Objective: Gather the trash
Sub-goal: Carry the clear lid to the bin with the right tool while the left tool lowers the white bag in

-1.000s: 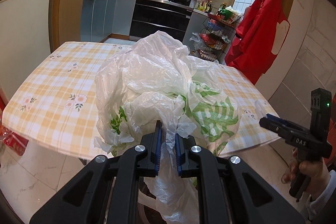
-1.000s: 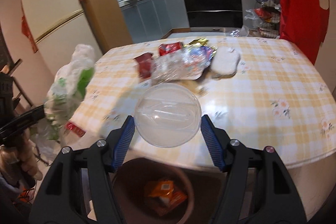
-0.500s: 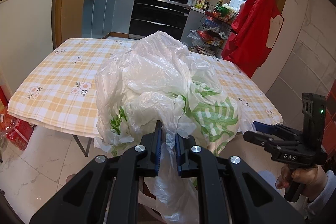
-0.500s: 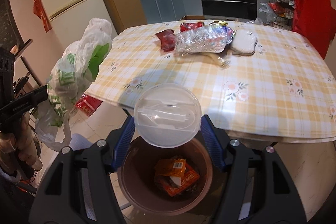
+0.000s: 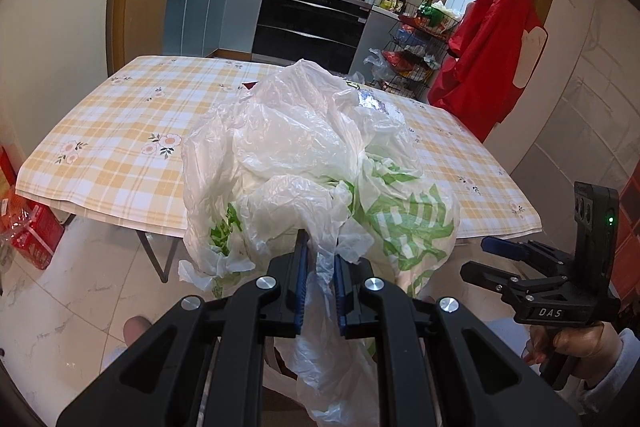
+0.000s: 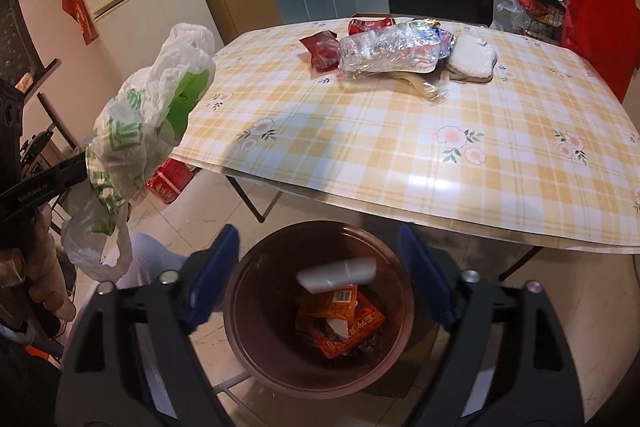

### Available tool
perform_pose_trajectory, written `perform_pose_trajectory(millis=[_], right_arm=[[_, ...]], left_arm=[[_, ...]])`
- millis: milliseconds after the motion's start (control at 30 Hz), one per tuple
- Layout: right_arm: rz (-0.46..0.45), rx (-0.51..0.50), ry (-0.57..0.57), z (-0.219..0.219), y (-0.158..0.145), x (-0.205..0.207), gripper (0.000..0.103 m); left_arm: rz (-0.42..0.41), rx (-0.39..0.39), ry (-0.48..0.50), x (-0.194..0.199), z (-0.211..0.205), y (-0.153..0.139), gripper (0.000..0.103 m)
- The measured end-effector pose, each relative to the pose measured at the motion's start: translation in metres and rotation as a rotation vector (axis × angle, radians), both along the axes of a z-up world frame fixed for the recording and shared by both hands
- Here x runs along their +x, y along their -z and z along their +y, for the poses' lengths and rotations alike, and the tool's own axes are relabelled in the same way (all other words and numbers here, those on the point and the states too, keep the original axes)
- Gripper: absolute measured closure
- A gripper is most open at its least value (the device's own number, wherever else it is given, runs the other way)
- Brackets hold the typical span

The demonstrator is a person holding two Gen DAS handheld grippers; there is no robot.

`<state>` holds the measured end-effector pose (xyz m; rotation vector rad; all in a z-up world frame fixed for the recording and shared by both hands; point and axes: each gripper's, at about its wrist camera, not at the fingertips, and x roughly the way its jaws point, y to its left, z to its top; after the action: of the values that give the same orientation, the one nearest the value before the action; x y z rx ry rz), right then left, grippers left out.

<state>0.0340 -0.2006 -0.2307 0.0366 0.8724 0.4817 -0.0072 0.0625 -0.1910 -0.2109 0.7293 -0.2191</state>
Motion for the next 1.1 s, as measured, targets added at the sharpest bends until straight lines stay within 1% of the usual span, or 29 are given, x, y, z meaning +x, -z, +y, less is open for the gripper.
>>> perform_pose_trajectory(millis=[100,200,267,300,400,533,600,733,833,900,933,967,1000,1100], right_arm=[[-0.033,-0.009,0.024,-0.005,-0.005,0.0,0.01],[-0.064,-0.03,0.062,-0.014,-0.012,0.002,0.009],[-0.085,-0.03,0.102,-0.025,-0.017,0.003,0.009],[-0.091,-0.026,0.121,-0.03,-0.02,0.004,0.008],[-0.108,-0.005,0.202,-0.052,-0.026,0.008,0.007],[-0.111,0.007,0.298,-0.079,-0.029,0.011,0.006],[-0.11,0.005,0.33,-0.089,-0.029,0.012,0.006],[-0.107,0.023,0.393,-0.11,-0.029,0.013,0.006],[-0.085,0.047,0.43,-0.122,-0.026,0.015,0.006],[-0.07,0.059,0.438,-0.124,-0.024,0.017,0.006],[-0.067,0.064,0.439,-0.125,-0.024,0.018,0.006],[-0.067,0.062,0.439,-0.124,-0.024,0.018,0.006],[-0.067,0.059,0.437,-0.124,-0.024,0.018,0.006],[-0.067,0.046,0.424,-0.12,-0.024,0.02,0.006]], left_arm=[[0.003,-0.001,0.006,0.0,0.0,0.001,0.091],[0.016,-0.002,0.027,0.001,-0.004,0.004,0.091],[0.033,-0.012,0.08,0.002,-0.01,0.007,0.091],[0.048,-0.012,0.135,0.002,-0.016,0.009,0.091],[0.059,0.035,0.216,-0.001,-0.033,0.013,0.091],[0.115,0.035,0.312,0.0,-0.048,0.024,0.091],[0.144,0.048,0.361,0.001,-0.056,0.03,0.09],[0.21,0.084,0.421,0.005,-0.069,0.045,0.09],[0.266,0.091,0.45,0.011,-0.076,0.057,0.087],[0.27,0.092,0.47,0.014,-0.081,0.062,0.077],[0.27,0.085,0.478,0.015,-0.083,0.063,0.054],[0.263,0.075,0.469,0.018,-0.082,0.063,0.026],[0.251,0.069,0.451,0.02,-0.08,0.063,0.023],[0.243,0.053,0.422,0.023,-0.078,0.06,0.022]])
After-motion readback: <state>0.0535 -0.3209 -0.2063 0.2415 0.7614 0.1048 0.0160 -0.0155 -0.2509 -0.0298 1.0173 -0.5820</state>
